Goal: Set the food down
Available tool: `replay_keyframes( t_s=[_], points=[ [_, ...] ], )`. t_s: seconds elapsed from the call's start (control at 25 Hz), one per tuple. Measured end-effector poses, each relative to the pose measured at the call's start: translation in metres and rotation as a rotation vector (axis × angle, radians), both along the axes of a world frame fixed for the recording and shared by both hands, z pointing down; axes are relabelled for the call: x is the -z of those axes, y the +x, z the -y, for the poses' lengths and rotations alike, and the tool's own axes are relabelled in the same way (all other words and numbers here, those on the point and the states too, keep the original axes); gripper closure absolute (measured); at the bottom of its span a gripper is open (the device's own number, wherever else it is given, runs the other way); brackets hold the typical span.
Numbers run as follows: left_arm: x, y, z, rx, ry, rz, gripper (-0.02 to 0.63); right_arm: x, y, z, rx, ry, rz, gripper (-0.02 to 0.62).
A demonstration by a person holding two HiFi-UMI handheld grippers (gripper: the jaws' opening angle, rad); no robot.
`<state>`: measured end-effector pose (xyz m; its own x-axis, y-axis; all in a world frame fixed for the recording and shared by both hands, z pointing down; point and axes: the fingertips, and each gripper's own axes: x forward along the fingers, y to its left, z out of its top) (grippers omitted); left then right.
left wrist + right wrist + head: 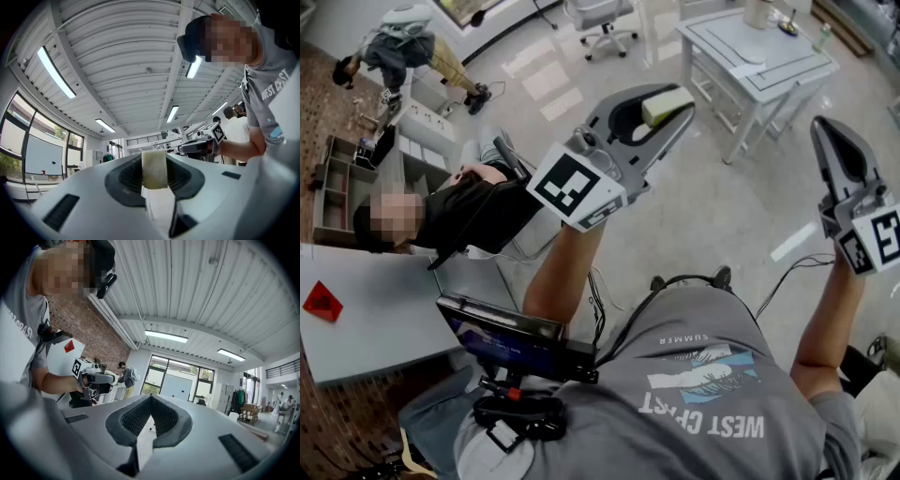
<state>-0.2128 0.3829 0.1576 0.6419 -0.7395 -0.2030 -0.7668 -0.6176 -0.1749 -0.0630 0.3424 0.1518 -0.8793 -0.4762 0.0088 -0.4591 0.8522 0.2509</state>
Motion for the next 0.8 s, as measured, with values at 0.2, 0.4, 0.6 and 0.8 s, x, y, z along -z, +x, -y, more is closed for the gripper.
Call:
replay_keyframes(
  t_s=[0.2,0.4,0.6,0.8],
  points=[
    [0.007,0.017,0.017,0.008,0.050,0.013,0.499,0.004,0.007,0.008,0.011,0.045,-0.020,0.589],
    [0.002,0.041,0.034,-0.033,0.040,0.007,0.499,-0.003,0.020,0.014,-0.007,0.030,-0.022,0.589],
    [-0.003,0.062,0.047,-0.057,0.021,0.009,0.499,0.001,0.040,0.026,-0.049,0.031,0.009,0.588],
    [-0.004,0.089,0.078,-0.050,0.012,0.021,0.497,0.004,0.064,0.053,-0.040,0.049,0.019,0.588]
  ],
)
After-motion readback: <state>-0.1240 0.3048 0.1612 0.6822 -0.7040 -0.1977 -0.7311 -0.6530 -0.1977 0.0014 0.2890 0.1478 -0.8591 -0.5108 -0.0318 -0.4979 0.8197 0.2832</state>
